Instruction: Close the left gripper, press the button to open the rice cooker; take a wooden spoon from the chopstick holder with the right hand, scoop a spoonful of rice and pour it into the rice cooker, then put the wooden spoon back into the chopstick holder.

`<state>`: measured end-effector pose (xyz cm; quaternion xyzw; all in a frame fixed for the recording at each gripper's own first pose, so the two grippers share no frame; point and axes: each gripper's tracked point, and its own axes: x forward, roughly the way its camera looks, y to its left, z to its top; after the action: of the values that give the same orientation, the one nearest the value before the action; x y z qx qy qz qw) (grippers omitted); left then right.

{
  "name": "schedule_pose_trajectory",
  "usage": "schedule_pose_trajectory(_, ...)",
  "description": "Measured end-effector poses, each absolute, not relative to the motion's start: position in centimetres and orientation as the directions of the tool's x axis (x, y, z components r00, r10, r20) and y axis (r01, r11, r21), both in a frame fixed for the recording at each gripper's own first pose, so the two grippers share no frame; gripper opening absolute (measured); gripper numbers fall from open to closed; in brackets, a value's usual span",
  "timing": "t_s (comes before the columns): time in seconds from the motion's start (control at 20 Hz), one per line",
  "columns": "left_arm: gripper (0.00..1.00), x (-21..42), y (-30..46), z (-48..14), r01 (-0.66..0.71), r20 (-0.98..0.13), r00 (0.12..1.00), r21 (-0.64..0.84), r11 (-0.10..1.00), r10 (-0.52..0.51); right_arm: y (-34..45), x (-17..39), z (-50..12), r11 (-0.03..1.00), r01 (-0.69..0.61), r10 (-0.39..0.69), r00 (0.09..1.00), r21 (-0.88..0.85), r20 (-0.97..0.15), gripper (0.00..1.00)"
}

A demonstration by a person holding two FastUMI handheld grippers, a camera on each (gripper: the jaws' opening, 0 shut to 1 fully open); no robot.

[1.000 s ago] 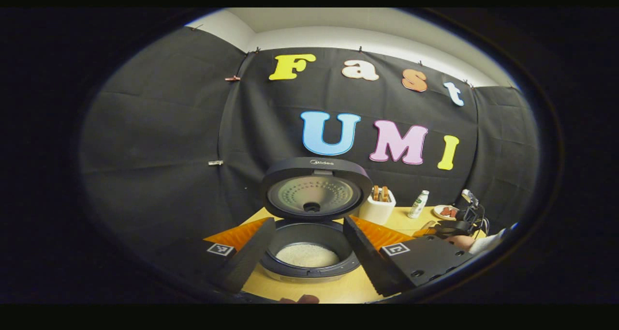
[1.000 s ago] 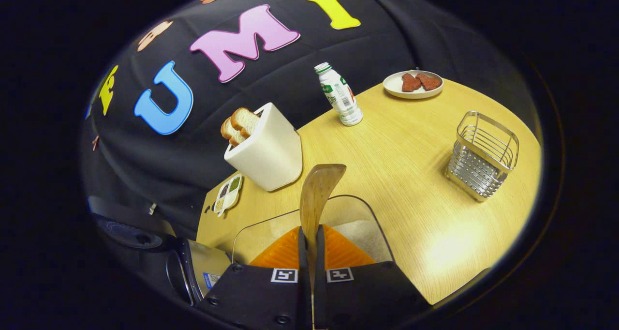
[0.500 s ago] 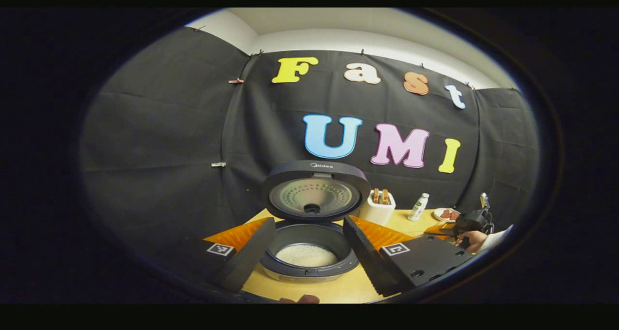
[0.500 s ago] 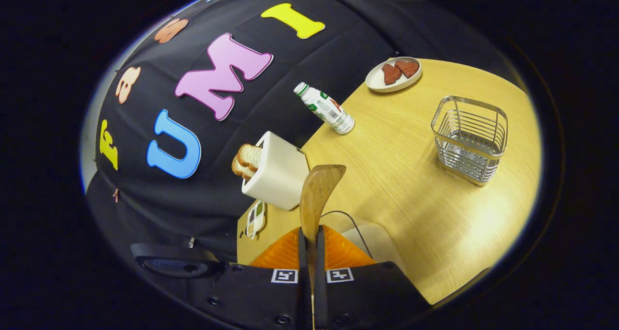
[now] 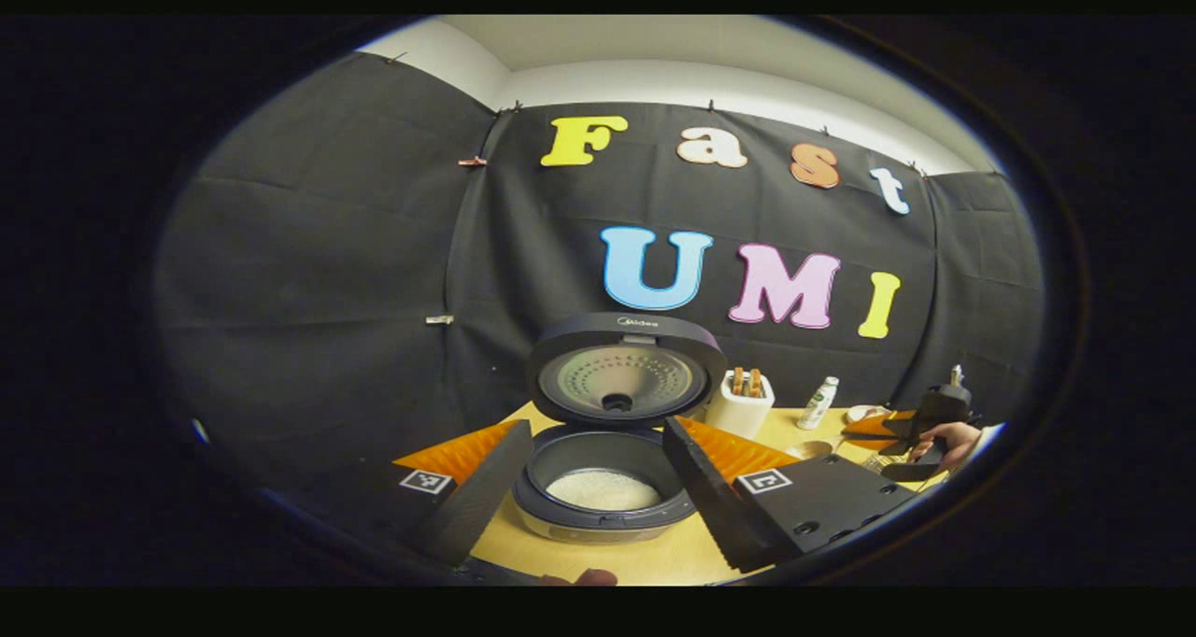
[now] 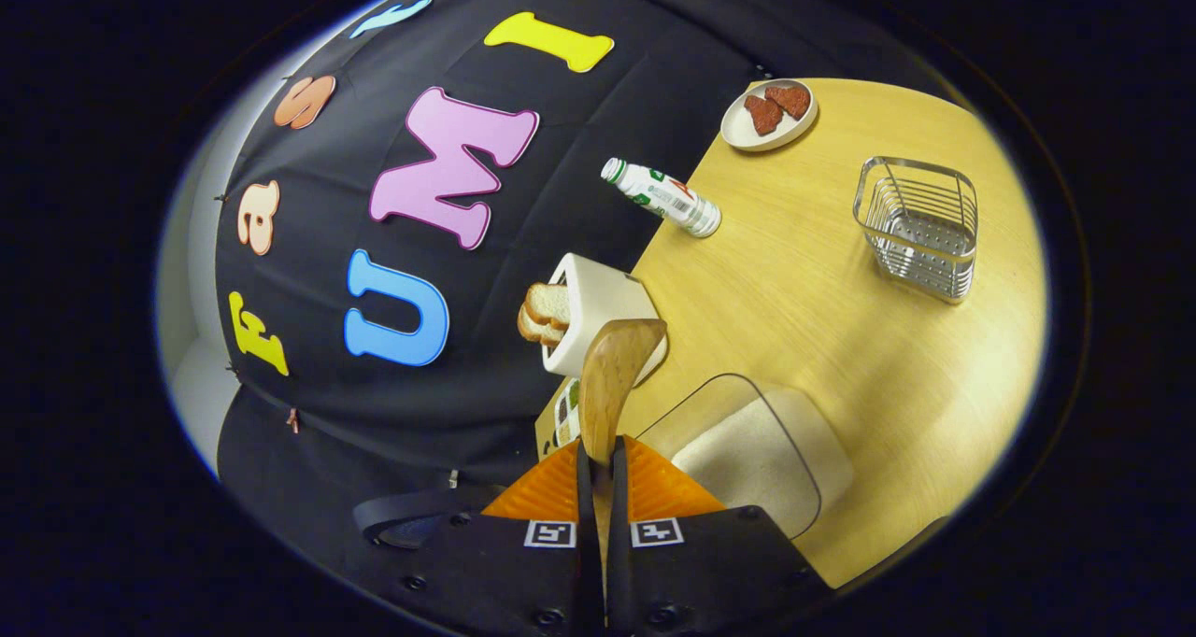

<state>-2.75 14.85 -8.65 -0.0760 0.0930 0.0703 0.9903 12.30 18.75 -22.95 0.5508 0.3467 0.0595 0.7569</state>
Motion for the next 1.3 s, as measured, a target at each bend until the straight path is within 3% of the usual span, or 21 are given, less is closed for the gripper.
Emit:
schedule_pose_trajectory(0.25, 0.95, -3.7, 15.5, -8.5, -0.177, -0.185, 0.971, -0.125, 0.976, 0.152, 23.3, 11.3, -19.5, 0.305, 0.271, 0.552, 0.731, 0.913, -0.402, 0.07)
schedule_pose_trajectory(0.75, 0.95, -4.9, 17.5, -9.2, -0.226, -0.204, 0.959, -0.119, 0.967, 0.198, 33.2, 11.0, -13.7, 0.336, 0.138, 0.61, 0.722, 0.932, -0.327, 0.06)
schedule_pose_trajectory(1.3, 0.95, -3.6, 19.4, -9.8, -0.26, -0.214, 0.95, -0.13, 0.957, 0.229, 40.0, 9.2, -12.7, 0.576, -0.165, 0.623, 0.723, 0.801, -0.299, 0.06)
